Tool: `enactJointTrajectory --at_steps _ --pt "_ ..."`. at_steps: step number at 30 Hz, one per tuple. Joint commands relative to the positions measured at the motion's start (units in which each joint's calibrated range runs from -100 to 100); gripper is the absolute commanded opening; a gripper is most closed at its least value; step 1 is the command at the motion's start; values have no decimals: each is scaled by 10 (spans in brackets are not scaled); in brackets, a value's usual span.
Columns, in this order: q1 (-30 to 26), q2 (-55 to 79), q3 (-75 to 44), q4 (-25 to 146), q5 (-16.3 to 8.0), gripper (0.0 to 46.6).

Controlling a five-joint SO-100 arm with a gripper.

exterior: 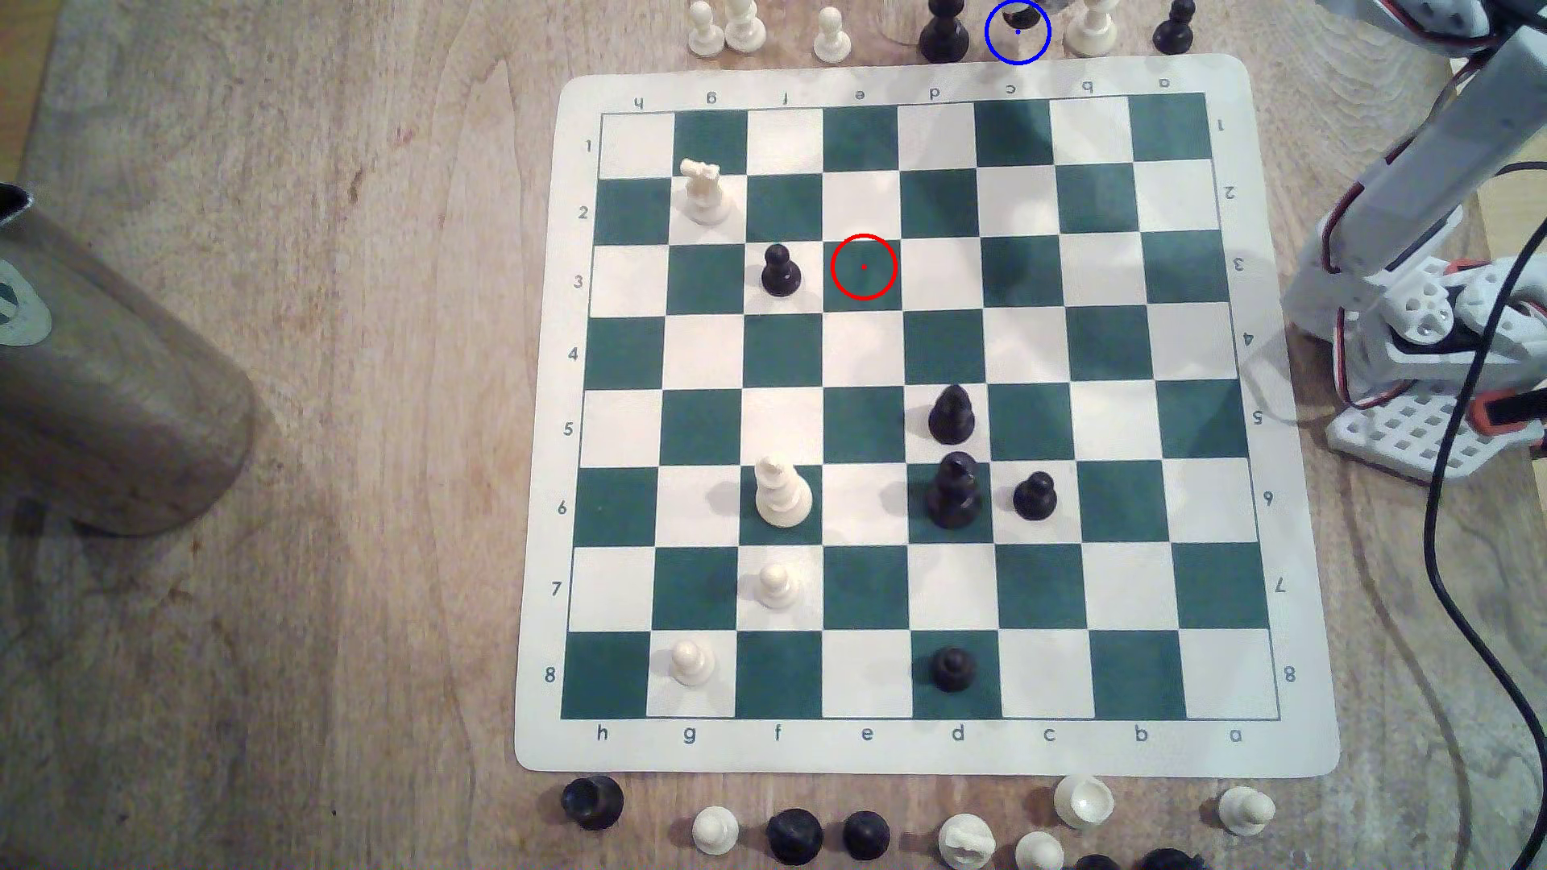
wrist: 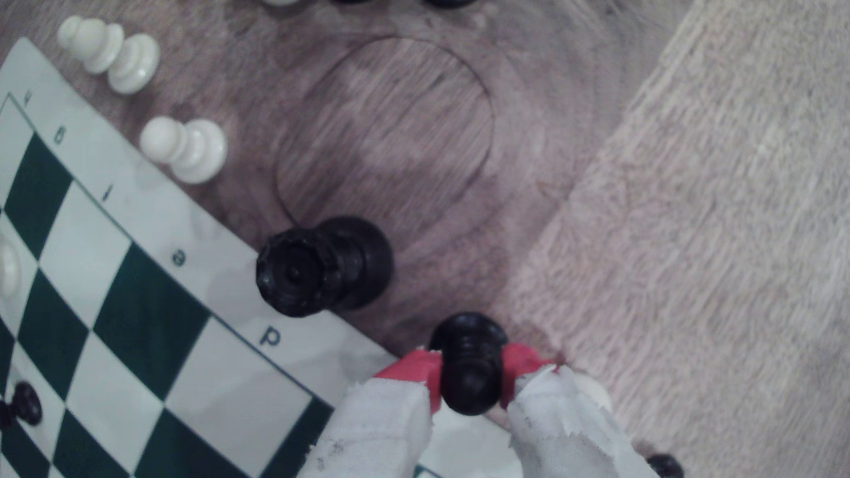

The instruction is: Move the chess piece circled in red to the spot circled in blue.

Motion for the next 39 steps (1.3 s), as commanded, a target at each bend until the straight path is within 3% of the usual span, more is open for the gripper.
enactJointTrajectory --at_steps 1,17,18,19,20,23,31,39 --pt "-2 10 -7 -28 1 4" --pt "1 34 2 -53 8 10" --pt "1 35 2 -53 8 36" --pt "1 35 2 -53 9 107" --pt "1 35 2 -50 12 144" --pt "2 25 3 -48 13 211" --pt "10 -57 3 -23 22 252" --pt "-3 -199 22 66 32 263"
